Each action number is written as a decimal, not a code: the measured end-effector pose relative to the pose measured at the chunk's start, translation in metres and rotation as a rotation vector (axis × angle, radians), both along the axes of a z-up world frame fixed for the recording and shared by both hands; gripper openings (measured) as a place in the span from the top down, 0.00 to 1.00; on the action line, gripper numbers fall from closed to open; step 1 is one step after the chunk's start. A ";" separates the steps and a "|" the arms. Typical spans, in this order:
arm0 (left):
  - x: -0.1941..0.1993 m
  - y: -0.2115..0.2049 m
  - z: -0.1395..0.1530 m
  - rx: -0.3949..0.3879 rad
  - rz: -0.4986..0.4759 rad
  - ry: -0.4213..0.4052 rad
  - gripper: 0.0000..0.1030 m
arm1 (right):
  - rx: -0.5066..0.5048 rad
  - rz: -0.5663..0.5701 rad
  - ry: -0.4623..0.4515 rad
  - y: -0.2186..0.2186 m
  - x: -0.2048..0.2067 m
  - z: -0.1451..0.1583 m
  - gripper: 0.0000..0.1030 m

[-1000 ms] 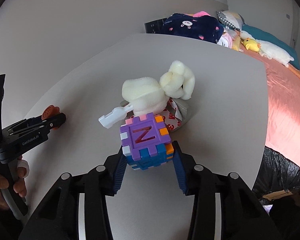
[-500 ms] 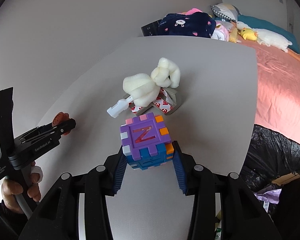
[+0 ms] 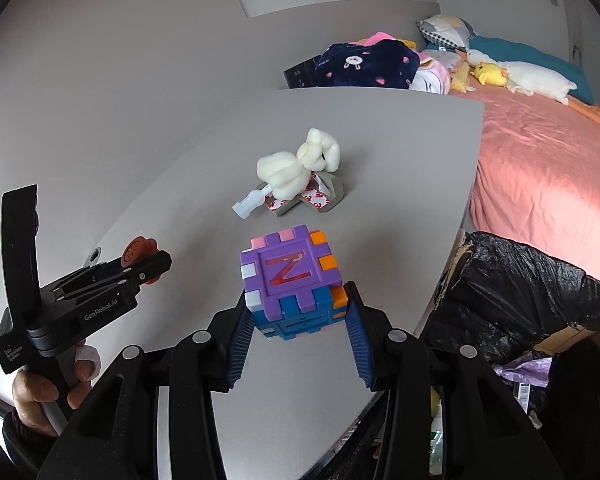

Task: Collect trash
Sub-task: 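Carry the orange cap and puzzle cube over the trash bin with both tools, then open the left tool over the bin while the right tool releases the cube, then move both tools back toward the white plush toy on the desk, then grasp the white plush toy with the left tool while the right tool approaches the heart-print box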

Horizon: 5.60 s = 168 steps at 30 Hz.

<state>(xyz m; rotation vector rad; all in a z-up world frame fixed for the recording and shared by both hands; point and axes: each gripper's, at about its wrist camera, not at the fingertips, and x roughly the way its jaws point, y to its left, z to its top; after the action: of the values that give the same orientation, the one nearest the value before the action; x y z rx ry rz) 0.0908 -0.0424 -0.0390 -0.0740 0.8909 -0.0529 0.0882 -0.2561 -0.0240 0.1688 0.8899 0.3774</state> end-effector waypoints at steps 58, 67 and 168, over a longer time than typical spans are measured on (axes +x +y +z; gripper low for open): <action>-0.043 -0.207 0.023 -0.030 -0.362 -0.016 0.56 | -0.014 -0.329 -0.066 -0.183 -0.092 0.027 0.56; -0.051 -0.242 0.022 -0.002 -0.462 -0.013 0.56 | -0.008 -0.410 -0.064 -0.214 -0.098 0.027 0.56; 0.103 -0.081 0.006 0.119 -0.192 -0.179 0.74 | -0.017 -0.208 0.020 -0.064 0.068 -0.020 0.20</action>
<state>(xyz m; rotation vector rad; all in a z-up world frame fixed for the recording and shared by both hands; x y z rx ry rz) 0.1936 -0.1232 -0.0334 0.1258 0.7179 -0.1832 0.1559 -0.3199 -0.0441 0.2477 0.8858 0.1744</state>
